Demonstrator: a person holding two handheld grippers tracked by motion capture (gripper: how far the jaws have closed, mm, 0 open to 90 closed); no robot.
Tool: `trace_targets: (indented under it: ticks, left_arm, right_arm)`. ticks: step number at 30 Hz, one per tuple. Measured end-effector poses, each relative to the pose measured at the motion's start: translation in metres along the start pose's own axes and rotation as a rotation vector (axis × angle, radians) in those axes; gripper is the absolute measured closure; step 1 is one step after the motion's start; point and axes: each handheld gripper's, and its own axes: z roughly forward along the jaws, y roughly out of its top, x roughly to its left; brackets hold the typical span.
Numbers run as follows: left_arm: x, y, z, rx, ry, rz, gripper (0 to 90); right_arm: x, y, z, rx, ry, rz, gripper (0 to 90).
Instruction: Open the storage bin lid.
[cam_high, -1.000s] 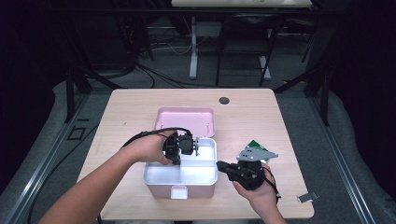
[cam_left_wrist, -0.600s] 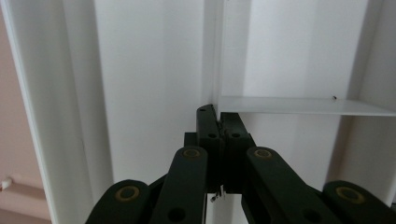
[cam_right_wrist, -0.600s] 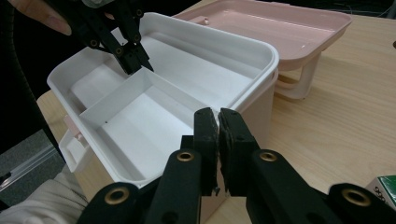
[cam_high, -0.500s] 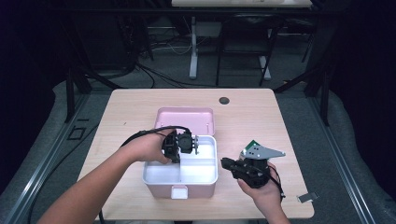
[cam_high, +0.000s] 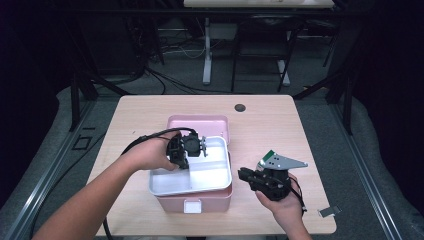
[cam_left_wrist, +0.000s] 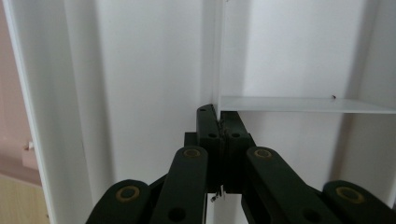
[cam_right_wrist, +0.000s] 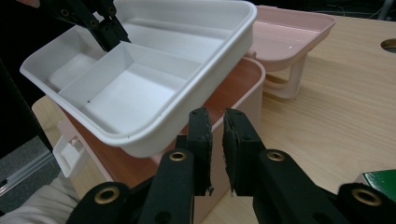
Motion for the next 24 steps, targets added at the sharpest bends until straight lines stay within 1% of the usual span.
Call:
trace_targets:
  ticks: [1,2,3,5,7,8,11,12,14,16,18,21,23,24]
  left_arm:
    - [0.001,-0.002,0.0,-0.005,0.002,-0.015,89.1]
    - [0.002,-0.003,-0.001,0.004,-0.005,-0.032,89.2]
    - [0.003,-0.005,-0.002,0.001,0.002,-0.045,89.2]
    - [0.006,-0.009,-0.002,0.006,-0.005,-0.074,89.2]
    - [0.008,-0.013,-0.002,-0.001,-0.014,-0.109,89.2]
    - [0.009,-0.015,-0.003,0.0,-0.007,-0.116,89.2]
    - [0.013,-0.023,-0.006,-0.009,-0.02,-0.168,89.2]
    - [0.014,-0.025,-0.006,-0.006,-0.022,-0.179,89.2]
    - [0.016,-0.029,-0.008,-0.012,-0.016,-0.207,89.2]
    - [0.017,-0.034,-0.01,-0.022,-0.015,-0.23,89.2]
    - [0.018,-0.039,-0.012,-0.02,-0.017,-0.247,89.2]
    - [0.02,-0.046,-0.014,-0.03,-0.019,-0.277,89.2]
    - [0.021,-0.052,-0.015,-0.029,-0.02,-0.287,89.2]
    - [0.021,-0.055,-0.016,-0.035,-0.016,-0.299,89.2]
  right_arm:
    - [0.0,0.0,0.0,0.0,0.0,0.0,80.7]
    - [0.0,0.0,0.0,0.003,-0.001,0.002,80.4]
    - [0.0,-0.001,0.001,0.006,-0.001,0.002,80.1]
    - [0.0,-0.001,0.002,0.009,-0.002,0.0,79.5]
    - [0.0,-0.001,0.003,0.01,-0.005,0.005,78.5]
    - [-0.001,-0.001,0.003,0.01,-0.002,0.004,78.1]
    - [-0.001,-0.002,0.003,0.013,-0.002,0.002,77.3]
    - [-0.001,-0.002,0.004,0.015,-0.003,0.001,76.9]
    - [-0.001,-0.002,0.004,0.019,-0.002,0.004,76.2]
    - [-0.001,-0.002,0.005,0.02,0.0,0.003,74.9]
    - [-0.001,-0.003,0.006,0.02,-0.003,0.0,74.0]
    - [-0.001,-0.003,0.006,0.021,-0.004,0.001,72.6]
    - [-0.001,-0.003,0.006,0.023,-0.007,0.003,71.5]
    - [-0.001,-0.003,0.006,0.025,-0.007,0.004,70.8]
